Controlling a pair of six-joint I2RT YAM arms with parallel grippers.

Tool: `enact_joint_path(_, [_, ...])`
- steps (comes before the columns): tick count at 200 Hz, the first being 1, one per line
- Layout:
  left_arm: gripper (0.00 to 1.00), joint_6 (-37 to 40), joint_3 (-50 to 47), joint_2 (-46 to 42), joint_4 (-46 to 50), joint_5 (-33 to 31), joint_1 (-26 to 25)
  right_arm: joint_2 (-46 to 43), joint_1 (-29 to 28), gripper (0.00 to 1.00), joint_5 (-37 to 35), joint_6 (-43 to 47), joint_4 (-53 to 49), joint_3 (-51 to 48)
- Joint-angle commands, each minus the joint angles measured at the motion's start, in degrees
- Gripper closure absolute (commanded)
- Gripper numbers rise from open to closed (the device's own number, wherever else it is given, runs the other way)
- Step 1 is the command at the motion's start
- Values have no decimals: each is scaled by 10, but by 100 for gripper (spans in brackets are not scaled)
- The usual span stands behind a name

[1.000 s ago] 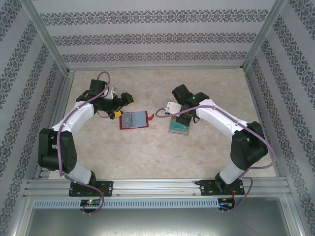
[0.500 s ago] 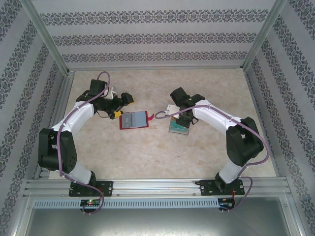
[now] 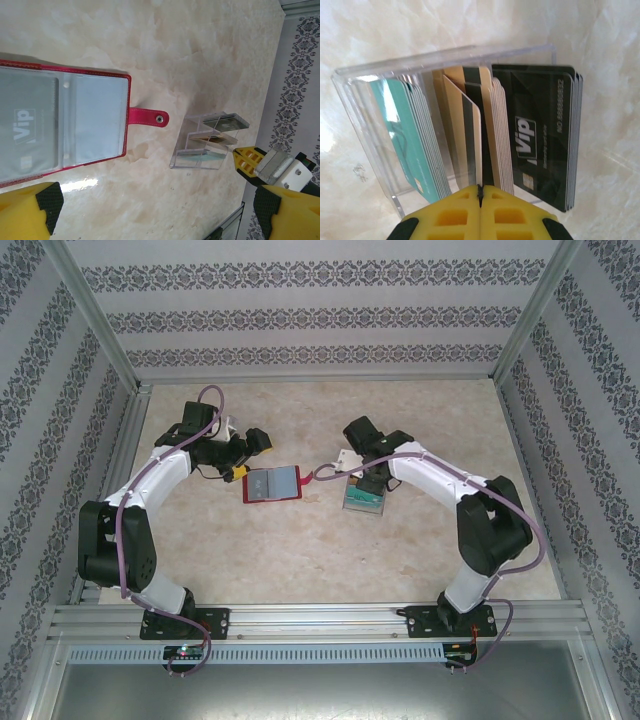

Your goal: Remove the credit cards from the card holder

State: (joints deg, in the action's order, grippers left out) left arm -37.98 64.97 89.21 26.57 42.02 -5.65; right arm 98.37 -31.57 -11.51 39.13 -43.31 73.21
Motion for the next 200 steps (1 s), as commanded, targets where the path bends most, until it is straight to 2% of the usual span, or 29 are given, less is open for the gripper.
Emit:
enact_joint_path(1, [0,-4,0,8,-14,13,-7,16,-14,100,11,-6,-12,28])
enact_joint_path(101, [0,-5,0,10,-15,15,-6,37,-7,100,-56,-8,16,28])
enact_joint_path(113, [0,-4,0,10,-15,16,-6,38,-3,88,-70,-12,22,27])
enact_joint_path(147, [0,-4,0,9,-16,15,-7,29,4,81,-76,-36,18,41])
enact_joint_path(166, [0,-3,2,11,-14,14,-6,14,6,80,-61,-53,10,48])
enact_joint_path(186, [0,-1,6,13,-11,14,-7,-13,8,72,-41,-78,23,38])
enact_joint_path(200, [0,3,10,15,-5,11,-6,-31,9,71,-31,-108,28,36])
